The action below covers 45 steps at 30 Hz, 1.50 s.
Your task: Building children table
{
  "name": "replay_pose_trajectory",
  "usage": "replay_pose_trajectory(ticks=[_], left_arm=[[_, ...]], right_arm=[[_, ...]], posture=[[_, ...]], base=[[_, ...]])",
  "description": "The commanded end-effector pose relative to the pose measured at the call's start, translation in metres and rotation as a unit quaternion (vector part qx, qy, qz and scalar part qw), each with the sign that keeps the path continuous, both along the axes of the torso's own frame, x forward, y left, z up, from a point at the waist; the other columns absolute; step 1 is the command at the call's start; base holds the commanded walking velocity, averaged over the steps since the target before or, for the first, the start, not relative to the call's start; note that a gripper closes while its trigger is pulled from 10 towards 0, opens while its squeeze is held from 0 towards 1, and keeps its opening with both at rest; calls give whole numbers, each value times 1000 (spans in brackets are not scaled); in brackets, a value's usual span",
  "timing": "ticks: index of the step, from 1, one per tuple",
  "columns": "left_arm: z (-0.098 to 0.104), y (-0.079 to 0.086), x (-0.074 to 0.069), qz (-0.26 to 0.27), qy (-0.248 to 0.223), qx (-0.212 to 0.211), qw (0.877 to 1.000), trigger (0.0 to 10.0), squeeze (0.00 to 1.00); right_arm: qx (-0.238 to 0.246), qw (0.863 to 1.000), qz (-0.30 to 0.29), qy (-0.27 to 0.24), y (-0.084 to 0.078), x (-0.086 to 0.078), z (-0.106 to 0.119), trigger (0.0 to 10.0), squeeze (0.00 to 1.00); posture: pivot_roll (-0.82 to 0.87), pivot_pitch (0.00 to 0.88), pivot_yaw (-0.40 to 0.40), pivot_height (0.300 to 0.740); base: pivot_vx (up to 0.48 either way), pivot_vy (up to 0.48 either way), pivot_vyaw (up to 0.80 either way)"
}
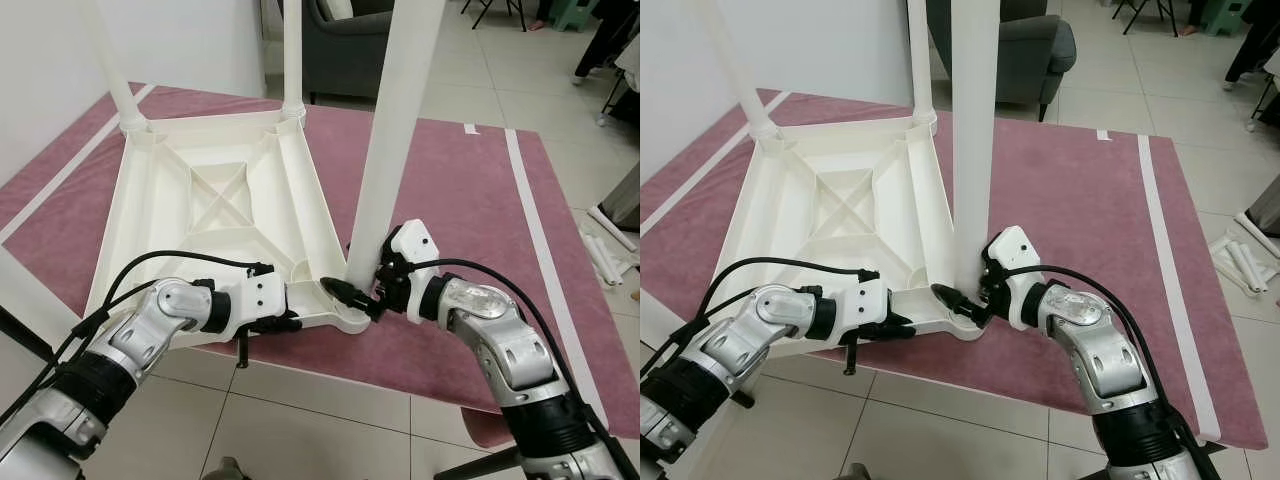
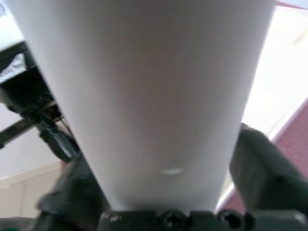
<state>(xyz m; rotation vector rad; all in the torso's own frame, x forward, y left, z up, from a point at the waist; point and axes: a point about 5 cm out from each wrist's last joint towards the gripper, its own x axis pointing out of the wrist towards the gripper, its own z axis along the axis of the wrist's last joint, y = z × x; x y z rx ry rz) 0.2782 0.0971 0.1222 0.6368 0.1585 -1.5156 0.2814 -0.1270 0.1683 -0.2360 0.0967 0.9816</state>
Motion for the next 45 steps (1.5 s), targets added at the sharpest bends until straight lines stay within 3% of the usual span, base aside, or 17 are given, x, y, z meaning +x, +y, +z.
replay_pose_trajectory(ticks=[1, 8, 10, 14, 17, 18, 21, 25, 28, 29, 30, 31, 33, 34, 39, 40, 45], left_arm=[[3, -10, -25, -179, 58, 34, 982, 0, 0], [5, -15, -25, -171, 57, 21, 983, 0, 0], [8, -24, -21, -159, 53, 5, 986, 0, 0], [11, -31, -18, -152, 51, -7, 987, 0, 0], [16, -40, -13, -148, 46, -19, 988, 0, 0], [22, -51, -6, -146, 41, -31, 988, 0, 0], [24, -55, -4, -147, 40, -34, 988, 0, 0], [30, -73, 5, -144, 35, -44, 988, 0, 0], [33, -78, 8, -144, 34, -49, 988, 0, 0], [33, -77, 9, -144, 35, -49, 988, 0, 0], [33, -77, 9, -144, 35, -49, 988, 0, 0], [31, -74, 9, -143, 38, -48, 988, 0, 0], [30, -72, 8, -142, 39, -47, 988, 0, 0], [29, -70, 7, -142, 41, -46, 988, 0, 0], [25, -65, 4, -142, 46, -42, 988, 0, 0], [23, -63, 2, -147, 47, -38, 987, 0, 0], [19, -56, -4, -161, 49, -25, 985, 0, 0]], right_arm=[[4, 999, 31, 19, 10, 0, -4, 0, 0], [-2, 999, -30, 26, 8, 9, -14, 0, 0], [-10, 990, -140, 30, 2, 20, -23, 0, 0], [-12, 973, -229, 34, -4, 26, -29, 0, 0], [-10, 943, -330, 39, -11, 30, -34, 0, 0], [-5, 904, -426, 36, -18, 31, -36, 0, 0], [-2, 890, -454, 36, -20, 31, -36, 0, 0], [-1, 832, -554, 23, -10, 25, -39, 0, 0], [2, 832, -555, 20, 6, 22, -39, 0, 0], [7, 837, -547, 16, 10, 21, -37, 8471, 0], [7, 837, -547, 16, 10, 21, -37, 8471, 0], [23, 853, -521, 16, 17, 22, -34, 10000, 0], [26, 856, -517, 7, 16, 22, -31, 10000, 0], [39, 864, -503, 1, 16, 23, -27, 10000, 1000], [71, 889, -451, -25, 17, 26, -13, 10000, 1000], [75, 912, -402, -36, 20, 25, -5, 10000, 0], [69, 949, -305, -50, 23, 22, 5, 10000, 0]], posture=[[68, 17, 18, 740], [69, 19, 15, 740], [63, 24, 20, 740], [60, 27, 22, 740], [53, 31, 28, 740], [44, 36, 39, 740], [44, 36, 39, 740], [33, 40, 50, 740], [28, 42, 54, 740], [28, 44, 56, 740], [28, 44, 56, 740], [30, 45, 54, 740], [31, 44, 52, 740], [32, 44, 50, 740], [33, 43, 49, 740], [37, 42, 42, 740], [38, 41, 41, 740]], base=[[0, 0, 0], [0, 0, 0], [0, 0, 0], [0, 0, 0], [0, 0, 0], [0, 0, 0], [0, 0, 0], [0, 0, 0], [0, 0, 0], [0, 0, 0], [0, 0, 0], [0, 0, 0], [0, 0, 0], [0, 0, 0], [0, 0, 0], [0, 0, 0], [0, 0, 0]])
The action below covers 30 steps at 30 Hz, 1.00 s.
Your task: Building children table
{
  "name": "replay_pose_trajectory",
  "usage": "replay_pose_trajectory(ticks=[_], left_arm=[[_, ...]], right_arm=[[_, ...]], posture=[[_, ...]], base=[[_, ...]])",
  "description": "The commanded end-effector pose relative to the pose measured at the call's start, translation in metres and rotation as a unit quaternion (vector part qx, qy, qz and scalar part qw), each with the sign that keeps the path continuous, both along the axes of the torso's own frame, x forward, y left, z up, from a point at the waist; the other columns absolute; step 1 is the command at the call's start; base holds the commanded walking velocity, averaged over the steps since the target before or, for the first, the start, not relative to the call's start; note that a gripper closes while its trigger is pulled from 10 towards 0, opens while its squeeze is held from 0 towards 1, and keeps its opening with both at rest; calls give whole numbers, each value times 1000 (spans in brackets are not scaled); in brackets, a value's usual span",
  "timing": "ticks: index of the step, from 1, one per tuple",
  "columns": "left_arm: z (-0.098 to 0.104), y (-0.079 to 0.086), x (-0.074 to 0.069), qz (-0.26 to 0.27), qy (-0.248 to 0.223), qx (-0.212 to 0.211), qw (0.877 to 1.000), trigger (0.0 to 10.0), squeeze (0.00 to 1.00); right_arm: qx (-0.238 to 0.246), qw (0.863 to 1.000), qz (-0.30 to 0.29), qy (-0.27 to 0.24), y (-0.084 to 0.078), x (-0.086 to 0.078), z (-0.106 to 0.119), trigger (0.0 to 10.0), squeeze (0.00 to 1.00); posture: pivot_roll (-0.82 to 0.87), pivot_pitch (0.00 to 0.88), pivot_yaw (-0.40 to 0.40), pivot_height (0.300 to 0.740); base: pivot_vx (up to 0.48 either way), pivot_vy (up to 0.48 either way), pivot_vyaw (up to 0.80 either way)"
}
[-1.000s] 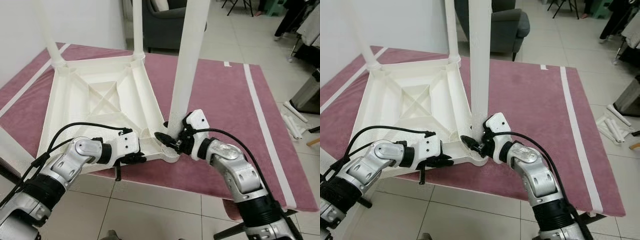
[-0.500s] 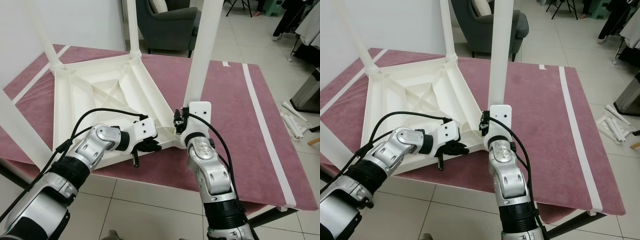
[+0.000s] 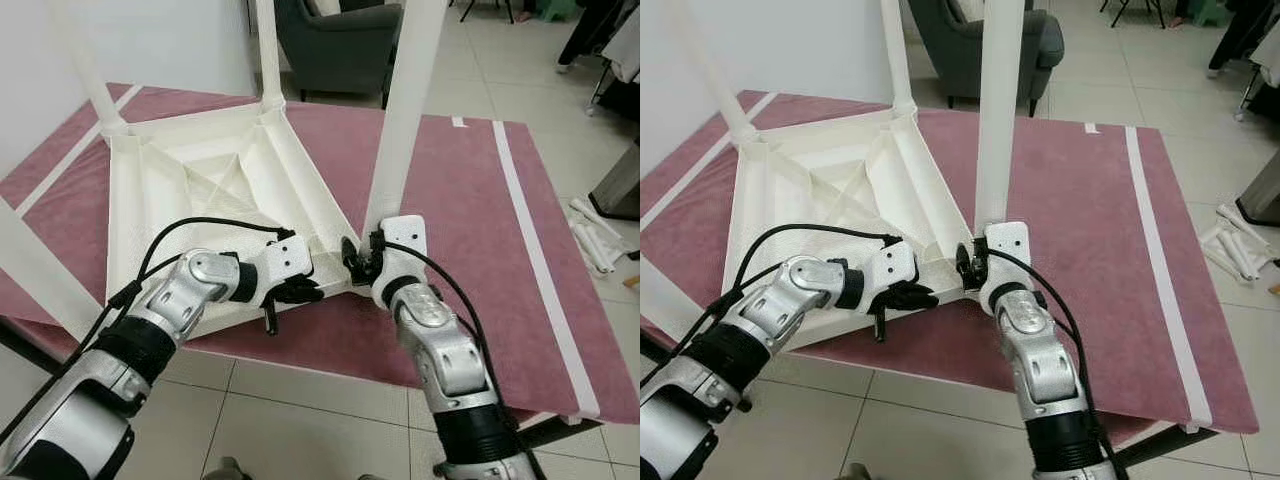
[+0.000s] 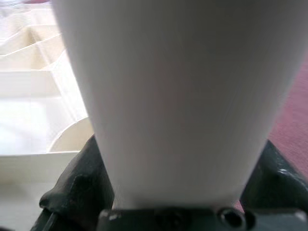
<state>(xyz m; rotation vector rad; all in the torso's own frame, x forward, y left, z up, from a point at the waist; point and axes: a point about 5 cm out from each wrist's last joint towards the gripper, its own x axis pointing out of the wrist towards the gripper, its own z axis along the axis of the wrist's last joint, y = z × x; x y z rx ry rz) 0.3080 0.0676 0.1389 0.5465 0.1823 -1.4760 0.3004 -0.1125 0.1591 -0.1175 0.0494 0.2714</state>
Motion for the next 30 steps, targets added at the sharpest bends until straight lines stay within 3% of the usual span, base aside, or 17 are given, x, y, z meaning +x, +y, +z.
replay_pose_trajectory(ticks=[1, 2, 5, 6, 7, 9, 11, 13, 14, 15, 16, 20, 23, 24, 27, 30], left_arm=[[0, -19, -39, -204, 17, 7, 979, 0, 0], [0, -19, -39, -204, 17, 7, 979, 0, 0], [-7, 0, -52, -233, 25, 36, 972, 0, 0], [-7, 0, -52, -233, 25, 36, 972, 0, 0], [-10, 9, -60, -244, 30, 49, 968, 0, 0], [-10, 9, -60, -244, 30, 49, 968, 0, 0], [-11, 12, -62, -247, 31, 53, 967, 0, 0], [-11, 16, -67, -250, 33, 56, 966, 0, 0], [-11, 16, -67, -250, 33, 56, 966, 0, 0], [-10, 17, -68, -250, 34, 55, 966, 0, 0], [-10, 17, -69, -248, 34, 53, 967, 0, 0], [-9, 16, -70, -245, 33, 50, 968, 0, 0], [-6, 8, -68, -232, 29, 31, 972, 0, 0], [-6, 8, -68, -232, 29, 31, 972, 0, 0], [1, -5, -60, -215, 19, 6, 976, 0, 0], [4, -9, -57, -211, 17, -1, 977, 0, 0]], right_arm=[[-14, 995, 92, -27, 5, 0, 19, 10000, 0], [-14, 995, 92, -27, 5, 0, 19, 10000, 0], [-66, 975, 209, -38, -4, -6, 28, 10000, 0], [-66, 975, 209, -38, -4, -6, 28, 10000, 0], [-76, 960, 268, -29, -5, -11, 29, 10000, 0], [-76, 960, 268, -29, -5, -11, 29, 10000, 0], [-74, 953, 293, -22, -5, -13, 29, 10000, 0], [-63, 936, 345, -3, -4, -18, 27, 10000, 0], [-63, 936, 345, -3, -4, -18, 27, 10000, 0], [-55, 930, 363, 4, -3, -19, 25, 4275, 0], [-48, 926, 373, 10, -2, -20, 24, 0, 0], [-37, 926, 377, 16, -2, -20, 23, 0, 0], [-59, 955, 288, 35, -5, -6, 7, 0, 0], [-59, 955, 288, 35, -5, -6, 7, 0, 0], [-77, 982, 165, 49, -10, 5, -6, 0, 0], [-81, 987, 132, 52, -11, 7, -9, 0, 0]], posture=[[38, 40, 40, 740], [38, 40, 40, 740], [41, 38, 38, 740], [41, 38, 38, 740], [49, 38, 33, 740], [49, 38, 33, 740], [52, 36, 30, 740], [65, 33, 21, 740], [65, 33, 21, 740], [68, 32, 18, 740], [69, 32, 17, 740], [69, 32, 17, 740], [65, 30, 17, 740], [65, 30, 17, 740], [62, 32, 21, 740], [62, 32, 21, 740]], base=[[0, 0, 0], [0, 0, 0], [0, 0, 0], [0, 0, 0], [0, 0, 0], [0, 0, 0], [0, 0, 0], [0, 0, 0], [0, 0, 0], [0, 0, 0], [0, 0, 0], [0, 0, 0], [0, 0, 0], [0, 0, 0], [0, 0, 0], [0, 0, 0]])
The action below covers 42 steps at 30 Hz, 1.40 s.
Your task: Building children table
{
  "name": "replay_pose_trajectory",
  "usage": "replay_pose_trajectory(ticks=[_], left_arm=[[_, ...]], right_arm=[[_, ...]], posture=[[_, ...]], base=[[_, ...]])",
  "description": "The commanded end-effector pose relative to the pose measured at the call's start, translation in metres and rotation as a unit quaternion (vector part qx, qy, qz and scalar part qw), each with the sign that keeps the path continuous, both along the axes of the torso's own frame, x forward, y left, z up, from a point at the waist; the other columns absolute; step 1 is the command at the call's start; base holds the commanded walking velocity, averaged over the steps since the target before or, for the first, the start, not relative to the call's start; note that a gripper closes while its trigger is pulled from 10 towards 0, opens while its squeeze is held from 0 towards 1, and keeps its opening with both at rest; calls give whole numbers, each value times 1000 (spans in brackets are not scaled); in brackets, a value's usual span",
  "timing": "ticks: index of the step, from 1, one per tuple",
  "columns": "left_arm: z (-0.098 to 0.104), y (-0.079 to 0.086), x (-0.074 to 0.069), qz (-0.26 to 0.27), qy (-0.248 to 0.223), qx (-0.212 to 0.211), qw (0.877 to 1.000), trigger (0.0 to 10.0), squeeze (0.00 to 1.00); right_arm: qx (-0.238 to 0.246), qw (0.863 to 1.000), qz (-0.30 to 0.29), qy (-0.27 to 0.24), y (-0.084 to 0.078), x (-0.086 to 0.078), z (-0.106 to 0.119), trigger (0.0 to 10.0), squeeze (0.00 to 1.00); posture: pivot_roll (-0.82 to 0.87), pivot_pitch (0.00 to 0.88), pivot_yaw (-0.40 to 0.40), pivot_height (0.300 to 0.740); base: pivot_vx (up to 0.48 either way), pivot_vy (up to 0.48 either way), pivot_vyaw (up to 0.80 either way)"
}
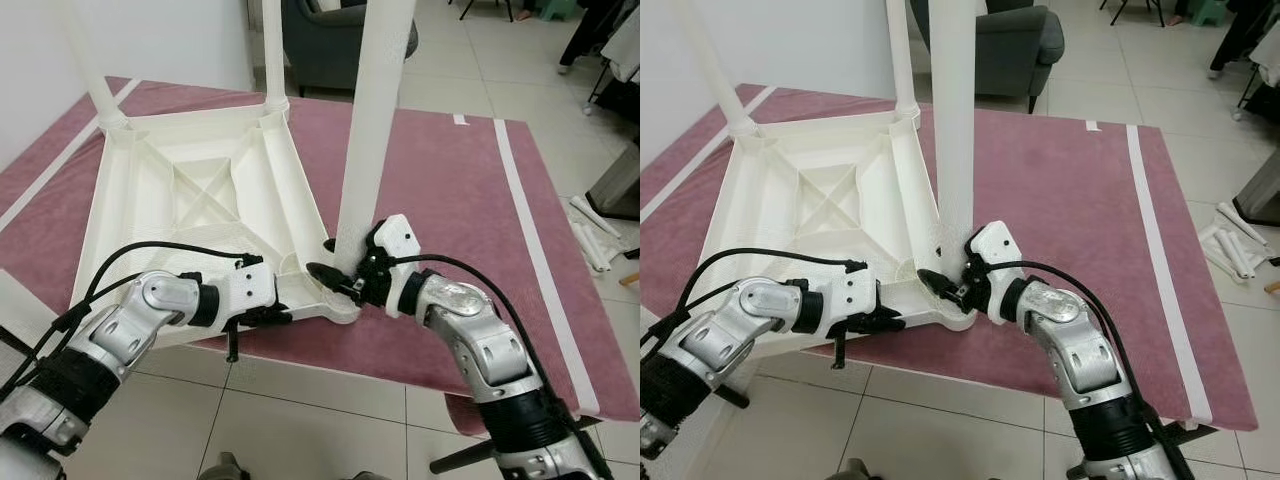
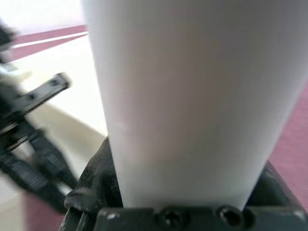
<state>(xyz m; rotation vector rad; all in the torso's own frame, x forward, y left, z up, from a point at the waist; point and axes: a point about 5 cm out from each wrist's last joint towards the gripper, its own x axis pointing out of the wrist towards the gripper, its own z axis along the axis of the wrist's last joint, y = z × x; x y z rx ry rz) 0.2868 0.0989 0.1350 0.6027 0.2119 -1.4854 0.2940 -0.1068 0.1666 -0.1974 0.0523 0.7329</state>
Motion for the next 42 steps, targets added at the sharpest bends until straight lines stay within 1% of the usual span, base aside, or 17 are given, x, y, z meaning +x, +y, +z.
replay_pose_trajectory(ticks=[1, 3, 4, 9, 10, 11, 17, 21, 22, 26, 27, 28, 29, 30, 31, 32, 42], left_arm=[[11, -45, -33, -198, 24, -36, 979, 0, 0], [11, -45, -33, -198, 24, -36, 979, 0, 0], [19, -59, -24, -197, 12, -50, 979, 0, 0], [27, -73, -16, -193, 2, -63, 979, 0, 0], [32, -85, -9, -185, -3, -76, 980, 0, 0], [34, -90, -8, -180, -4, -81, 980, 0, 0], [32, -97, -4, -167, -3, -82, 983, 0, 0], [21, -96, 1, -140, -1, -67, 988, 0, 0], [16, -95, 3, -127, -2, -58, 990, 0, 0], [8, -94, 6, -110, -7, -47, 993, 0, 0], [5, -93, 8, -97, -12, -42, 994, 0, 0], [5, -93, 8, -97, -12, -42, 994, 0, 0], [2, -93, 9, -88, -15, -38, 995, 7961, 0], [2, -93, 9, -88, -15, -38, 995, 7961, 0], [0, -93, 10, -81, -17, -37, 996, 10000, 71], [-1, -92, 11, -72, -18, -38, 996, 10000, 1000], [-1, -92, 11, -72, -18, -38, 996, 10000, 1000]], right_arm=[[-50, 988, -144, 36, -20, 15, -19, 0, 0], [-50, 988, -144, 36, -20, 15, -19, 0, 0], [-40, 958, -281, 47, -32, 19, -26, 0, 0], [-26, 908, -415, 48, -41, 16, -32, 0, 0], [-16, 869, -492, 51, -41, 8, -38, 0, 0], [-19, 860, -508, 46, -39, 5, -39, 0, 0], [-41, 871, -487, 40, -29, 3, -43, 0, 0], [-59, 895, -439, 47, -24, 3, -51, 627, 0], [-69, 900, -428, 49, -24, 3, -54, 10000, 0], [-80, 899, -429, 46, -25, 3, -56, 10000, 0], [-83, 901, -423, 46, -26, 4, -57, 10000, 1000], [-83, 901, -423, 46, -26, 4, -57, 10000, 1000], [-84, 903, -420, 40, -28, 5, -56, 10000, 1000], [-84, 903, -420, 40, -28, 5, -56, 10000, 1000], [-88, 907, -410, 35, -29, 6, -55, 10000, 1000], [-89, 911, -402, 26, -32, 7, -52, 10000, 1000], [-89, 911, -402, 26, -32, 7, -52, 10000, 1000]], posture=[[58, 34, 25, 740], [58, 34, 25, 740], [53, 34, 30, 740], [41, 37, 45, 740], [38, 37, 49, 740], [38, 37, 49, 740], [34, 40, 55, 740], [36, 45, 55, 740], [38, 46, 54, 740], [39, 47, 54, 740], [40, 48, 54, 740], [40, 48, 54, 740], [40, 49, 55, 740], [40, 49, 55, 740], [40, 49, 55, 740], [40, 49, 55, 740], [40, 49, 55, 740]], base=[[0, 0, 0], [0, 0, 0], [0, 0, 0], [0, 0, 0], [0, 0, 0], [0, 0, 0], [0, 0, 0], [0, 0, 0], [0, 0, 0], [0, 0, 0], [0, 0, 0], [0, 0, 0], [0, 0, 0], [0, 0, 0], [0, 0, 0], [0, 0, 0], [0, 0, 0]])
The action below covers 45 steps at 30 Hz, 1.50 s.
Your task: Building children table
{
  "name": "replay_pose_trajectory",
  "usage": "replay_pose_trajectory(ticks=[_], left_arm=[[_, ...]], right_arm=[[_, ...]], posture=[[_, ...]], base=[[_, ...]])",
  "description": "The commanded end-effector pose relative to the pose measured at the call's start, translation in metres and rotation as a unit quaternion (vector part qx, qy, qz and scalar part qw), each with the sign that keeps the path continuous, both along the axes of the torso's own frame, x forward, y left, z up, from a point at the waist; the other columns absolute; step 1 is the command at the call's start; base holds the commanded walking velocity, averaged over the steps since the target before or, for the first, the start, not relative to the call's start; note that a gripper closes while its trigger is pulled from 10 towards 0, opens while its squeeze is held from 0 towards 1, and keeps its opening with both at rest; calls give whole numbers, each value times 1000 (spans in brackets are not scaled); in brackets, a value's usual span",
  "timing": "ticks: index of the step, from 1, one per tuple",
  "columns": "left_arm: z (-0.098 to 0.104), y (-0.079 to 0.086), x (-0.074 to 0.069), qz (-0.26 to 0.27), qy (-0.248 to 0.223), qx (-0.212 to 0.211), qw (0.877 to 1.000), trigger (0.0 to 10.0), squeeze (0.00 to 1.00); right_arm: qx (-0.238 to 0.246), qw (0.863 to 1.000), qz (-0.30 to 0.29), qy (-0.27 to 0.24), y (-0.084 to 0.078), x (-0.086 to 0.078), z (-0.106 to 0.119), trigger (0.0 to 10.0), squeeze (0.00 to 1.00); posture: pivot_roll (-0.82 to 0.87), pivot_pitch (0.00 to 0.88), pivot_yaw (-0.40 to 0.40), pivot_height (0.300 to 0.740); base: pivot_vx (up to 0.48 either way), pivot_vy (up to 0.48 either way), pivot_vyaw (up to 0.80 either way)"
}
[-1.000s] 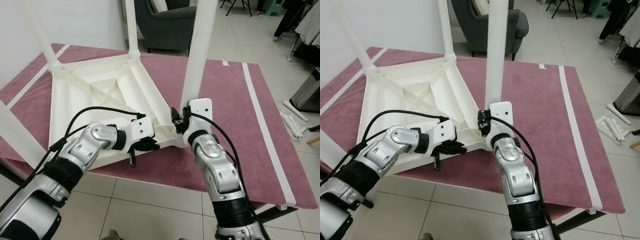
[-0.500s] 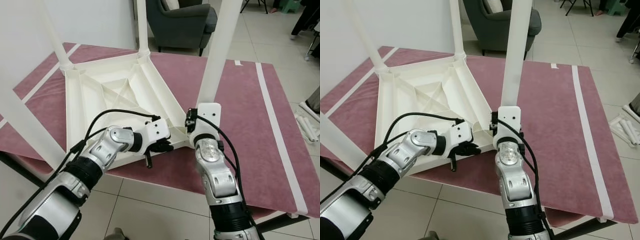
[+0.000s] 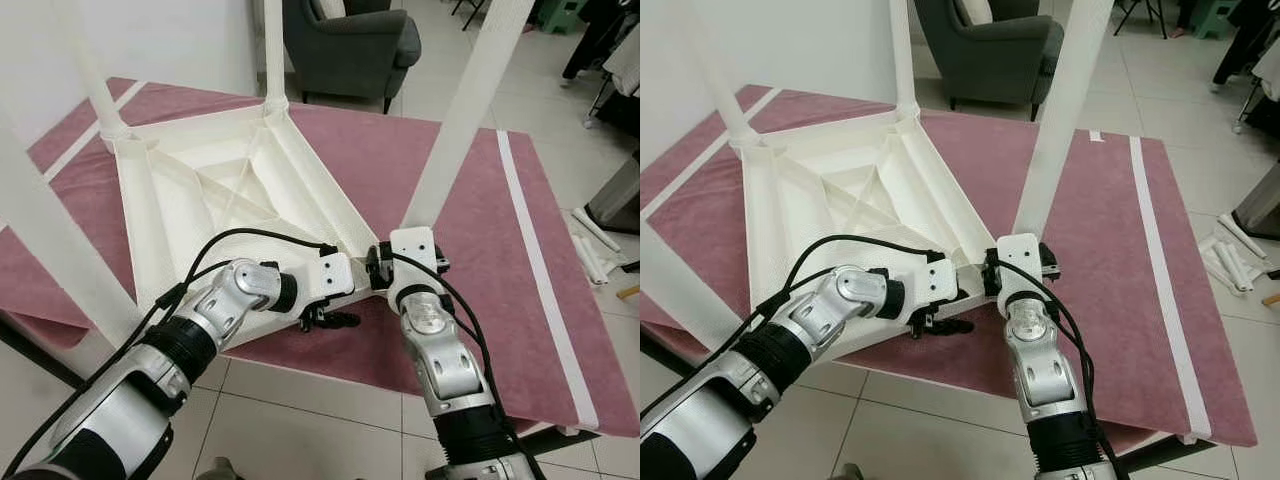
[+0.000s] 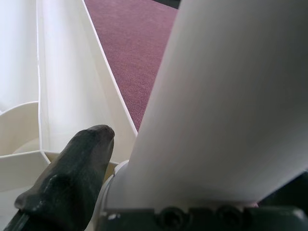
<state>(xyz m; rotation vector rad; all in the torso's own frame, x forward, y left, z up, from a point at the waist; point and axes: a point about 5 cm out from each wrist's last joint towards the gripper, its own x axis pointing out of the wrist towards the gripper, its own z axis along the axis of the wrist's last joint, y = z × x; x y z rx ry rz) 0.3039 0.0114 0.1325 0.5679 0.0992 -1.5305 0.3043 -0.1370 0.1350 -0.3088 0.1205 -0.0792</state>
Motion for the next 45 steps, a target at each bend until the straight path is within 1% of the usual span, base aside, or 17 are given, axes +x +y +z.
replay_pose_trajectory(ticks=[1, 45], left_arm=[[2, -5, -6, -43, -2, 7, 999, 10000, 1000], [2, -5, -6, -43, -2, 7, 999, 10000, 1000]], right_arm=[[3, 998, -17, 56, -2, -3, -21, 10000, 1000], [3, 998, -17, 56, -2, -3, -21, 10000, 1000]], posture=[[40, 49, 55, 740], [40, 49, 55, 740]], base=[[0, 0, 0], [0, 0, 0]])
